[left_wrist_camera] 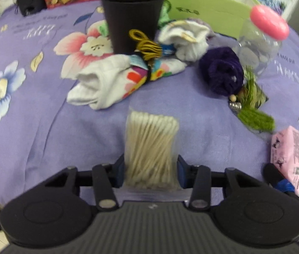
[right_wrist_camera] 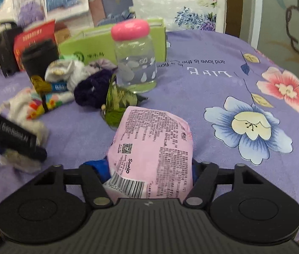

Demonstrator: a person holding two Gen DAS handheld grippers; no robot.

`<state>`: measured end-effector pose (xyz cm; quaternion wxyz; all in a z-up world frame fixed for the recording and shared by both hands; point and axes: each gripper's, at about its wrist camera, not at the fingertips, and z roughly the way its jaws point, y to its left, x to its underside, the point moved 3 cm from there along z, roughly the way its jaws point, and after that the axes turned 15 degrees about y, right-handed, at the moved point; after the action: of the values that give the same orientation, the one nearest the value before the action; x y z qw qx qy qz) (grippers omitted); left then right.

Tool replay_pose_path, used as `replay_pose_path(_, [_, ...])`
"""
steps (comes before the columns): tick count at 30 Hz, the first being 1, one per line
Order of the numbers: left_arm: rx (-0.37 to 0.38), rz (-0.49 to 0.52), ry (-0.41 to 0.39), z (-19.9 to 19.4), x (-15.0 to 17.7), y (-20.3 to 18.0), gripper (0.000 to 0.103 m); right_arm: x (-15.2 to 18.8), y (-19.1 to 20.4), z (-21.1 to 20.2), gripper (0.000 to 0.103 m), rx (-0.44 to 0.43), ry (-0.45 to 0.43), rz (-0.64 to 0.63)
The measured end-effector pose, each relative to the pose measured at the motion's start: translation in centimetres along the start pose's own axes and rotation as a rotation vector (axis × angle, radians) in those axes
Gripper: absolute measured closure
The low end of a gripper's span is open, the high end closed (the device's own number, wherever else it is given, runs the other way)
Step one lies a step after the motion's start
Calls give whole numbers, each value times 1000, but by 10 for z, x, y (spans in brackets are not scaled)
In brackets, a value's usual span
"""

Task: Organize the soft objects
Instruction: 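Carry the soap and swabs into the green box and open both tools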

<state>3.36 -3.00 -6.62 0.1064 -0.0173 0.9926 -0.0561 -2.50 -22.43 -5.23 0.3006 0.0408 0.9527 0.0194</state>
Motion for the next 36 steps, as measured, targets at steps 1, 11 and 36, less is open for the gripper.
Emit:
replay_pose_path(1, [24,-11,2,-4,-1,5,59,-2,-4,-7,54,-25,-19,22])
replay_pose_path(11, [101,-41,-157,-86,-43,42,59,-77,6,-61,54,-96,-242,-77])
replay_pose_path(36, [-12,114,-169,-39,-354,-47,6,-345,27,135,49,-89,54,-215])
